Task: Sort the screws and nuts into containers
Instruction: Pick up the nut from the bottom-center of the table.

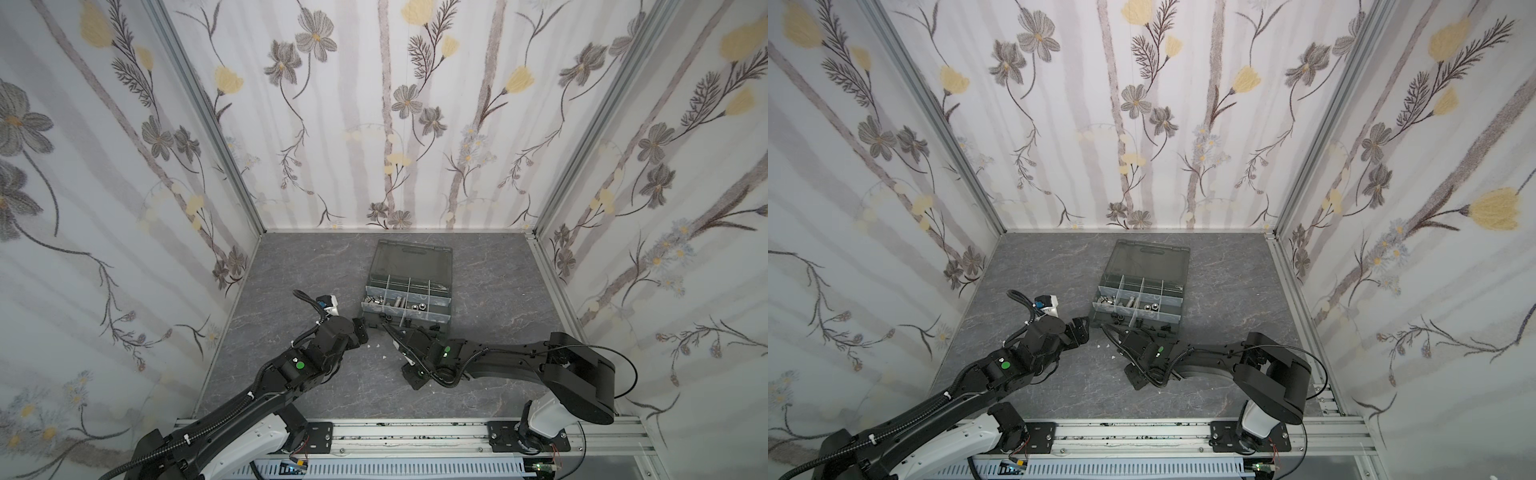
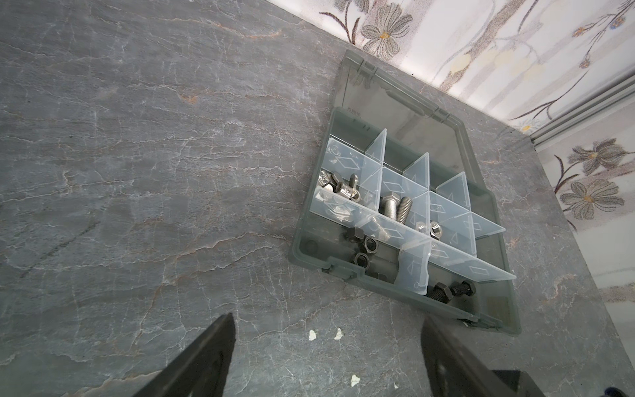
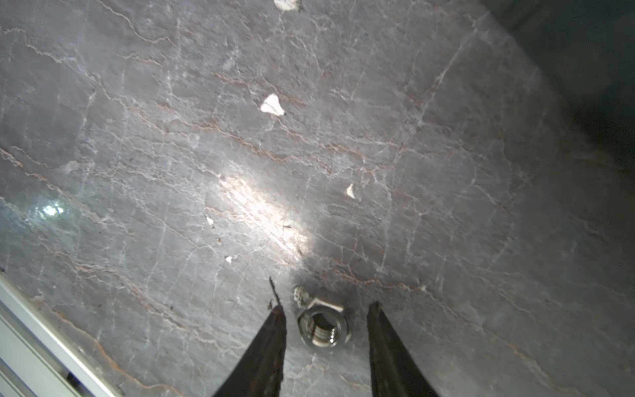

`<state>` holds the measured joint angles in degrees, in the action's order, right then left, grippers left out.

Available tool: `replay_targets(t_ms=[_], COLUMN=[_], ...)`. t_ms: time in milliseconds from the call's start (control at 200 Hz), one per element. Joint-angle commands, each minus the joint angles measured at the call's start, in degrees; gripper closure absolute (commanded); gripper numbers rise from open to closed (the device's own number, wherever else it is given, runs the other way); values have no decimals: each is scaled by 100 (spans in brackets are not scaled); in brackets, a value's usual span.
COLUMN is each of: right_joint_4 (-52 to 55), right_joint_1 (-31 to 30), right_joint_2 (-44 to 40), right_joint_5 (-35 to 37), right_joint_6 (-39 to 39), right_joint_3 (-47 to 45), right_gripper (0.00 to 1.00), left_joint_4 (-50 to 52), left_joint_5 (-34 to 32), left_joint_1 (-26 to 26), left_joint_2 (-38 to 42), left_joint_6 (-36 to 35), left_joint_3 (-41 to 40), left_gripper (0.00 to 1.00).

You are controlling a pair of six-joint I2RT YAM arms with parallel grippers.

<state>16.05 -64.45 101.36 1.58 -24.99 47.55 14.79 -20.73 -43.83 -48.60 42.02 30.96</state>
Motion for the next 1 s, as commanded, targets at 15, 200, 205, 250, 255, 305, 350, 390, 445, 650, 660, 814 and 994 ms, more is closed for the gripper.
replay_targets(t_ms=[15, 200, 205, 250, 255, 305, 350, 390, 445, 650, 660, 814, 994], right_joint_4=[70, 169, 174, 189, 188, 187, 180, 181, 187, 345, 352, 444, 460], right_joint_1=[-51, -112, -112, -121, -121, -126, -130, -123, -125, -65, -50, 379, 1210], right_joint_2=[112, 210, 209, 217, 217, 210, 197, 191, 171, 61, 49, -212, -334], right_joint_5=[197, 306, 307, 324, 325, 339, 340, 352, 369, 569, 570, 587, 610], right_joint_6=[54, 100, 100, 100, 100, 91, 91, 91, 93, 233, 250, 500, 954], right_joint_3=[105, 162, 160, 164, 165, 163, 166, 167, 175, 339, 353, 665, 1374], right_gripper=[60, 65, 66, 69, 69, 72, 74, 76, 78, 82, 82, 82, 81], left_joint_4=[-79, -81, -81, -81, -81, -82, -81, -81, -81, -80, -81, -72, -81], left_joint_5=[-72, -73, -72, -70, -71, -67, -71, -63, -56, -56, -54, -44, -55], left_joint_1=[6, 6, 6, 6, 6, 6, 6, 6, 6, 4, 6, 6, 15], left_joint_2=[17, 29, 32, 43, 43, 42, 39, 42, 43, 67, 65, 98, 105], left_joint_6=[43, 43, 43, 43, 43, 43, 43, 43, 48, 71, 70, 61, 52], left_joint_3=[32, 24, 24, 22, 19, 15, 14, 10, 15, 0, 3, -9, 0], left_gripper=[12, 12, 12, 12, 12, 12, 12, 12, 12, 12, 12, 12, 12])
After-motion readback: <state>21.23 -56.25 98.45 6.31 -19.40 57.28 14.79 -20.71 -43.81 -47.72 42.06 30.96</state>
